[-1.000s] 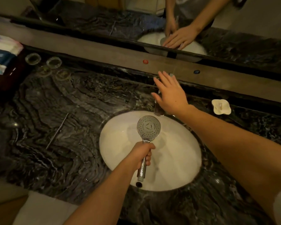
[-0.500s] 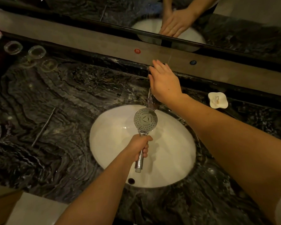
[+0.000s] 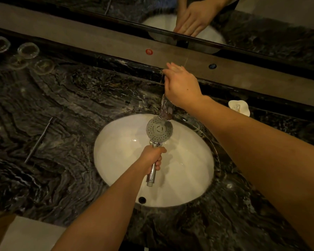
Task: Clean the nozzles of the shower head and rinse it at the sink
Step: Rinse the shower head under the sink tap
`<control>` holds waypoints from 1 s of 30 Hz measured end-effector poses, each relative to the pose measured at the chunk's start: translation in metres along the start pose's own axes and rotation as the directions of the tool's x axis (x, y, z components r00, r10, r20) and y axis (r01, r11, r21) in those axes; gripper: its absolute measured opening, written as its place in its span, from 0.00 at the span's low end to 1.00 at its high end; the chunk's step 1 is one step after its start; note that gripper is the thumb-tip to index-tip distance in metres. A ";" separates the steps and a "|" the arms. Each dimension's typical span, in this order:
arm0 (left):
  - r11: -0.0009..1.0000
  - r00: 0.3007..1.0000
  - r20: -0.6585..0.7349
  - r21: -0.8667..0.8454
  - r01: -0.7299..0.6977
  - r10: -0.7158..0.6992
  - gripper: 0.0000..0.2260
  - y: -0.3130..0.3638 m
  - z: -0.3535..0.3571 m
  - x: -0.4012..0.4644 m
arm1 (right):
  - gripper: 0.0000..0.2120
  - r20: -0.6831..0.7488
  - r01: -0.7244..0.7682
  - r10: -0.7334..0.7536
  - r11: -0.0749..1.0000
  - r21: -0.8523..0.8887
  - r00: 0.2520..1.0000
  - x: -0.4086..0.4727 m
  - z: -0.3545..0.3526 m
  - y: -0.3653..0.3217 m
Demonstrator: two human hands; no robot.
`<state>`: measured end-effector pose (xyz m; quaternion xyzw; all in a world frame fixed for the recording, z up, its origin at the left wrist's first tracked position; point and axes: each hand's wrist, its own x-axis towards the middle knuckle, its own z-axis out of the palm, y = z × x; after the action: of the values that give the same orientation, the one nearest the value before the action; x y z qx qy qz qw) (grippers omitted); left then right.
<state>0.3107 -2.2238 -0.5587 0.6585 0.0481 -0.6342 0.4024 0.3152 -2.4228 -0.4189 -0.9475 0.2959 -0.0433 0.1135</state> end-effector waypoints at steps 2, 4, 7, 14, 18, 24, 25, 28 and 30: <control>1.000 1.000 0.000 0.000 0.001 -0.001 0.09 0.000 -0.001 0.002 | 0.20 0.011 -0.001 0.001 1.000 0.002 1.000 0.000 -0.001 -0.001; 1.000 1.000 0.003 0.002 0.006 -0.006 0.09 0.000 -0.001 0.003 | 0.20 0.016 -0.007 0.006 1.000 0.008 1.000 0.000 -0.003 -0.001; 1.000 1.000 0.013 0.015 0.007 -0.007 0.10 -0.001 -0.002 0.005 | 0.19 0.021 -0.008 0.008 1.000 -0.002 1.000 0.000 -0.006 -0.001; 0.998 0.999 0.027 0.057 0.023 -0.024 0.08 -0.003 -0.004 0.008 | 0.19 0.030 -0.023 0.023 1.000 0.001 0.999 0.000 -0.008 -0.004; 0.997 1.000 0.010 0.081 -0.006 0.005 0.07 -0.002 -0.008 0.011 | 0.18 0.037 -0.024 0.024 1.000 -0.010 0.999 -0.001 -0.012 -0.007; 0.984 0.992 -0.032 0.131 -0.118 0.123 0.06 -0.003 -0.014 0.027 | 0.17 0.020 -0.046 0.047 0.998 -0.049 0.999 0.000 -0.012 -0.009; 0.985 0.991 -0.037 0.116 -0.126 0.131 0.07 -0.003 -0.014 0.029 | 0.17 0.014 -0.046 0.047 0.998 -0.053 0.999 0.000 -0.012 -0.009; 0.986 0.988 -0.037 0.071 -0.150 0.152 0.09 -0.002 -0.012 0.035 | 0.17 0.000 -0.033 0.033 0.998 -0.053 0.999 0.000 -0.011 -0.009; 0.984 0.986 -0.028 0.067 -0.163 0.165 0.08 -0.002 -0.012 0.037 | 0.16 0.004 -0.030 0.030 0.998 -0.049 1.000 0.000 -0.011 -0.008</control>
<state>0.3265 -2.2315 -0.5937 0.6833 -0.0204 -0.5891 0.4308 0.3182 -2.4187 -0.4066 -0.9455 0.3108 -0.0319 0.0915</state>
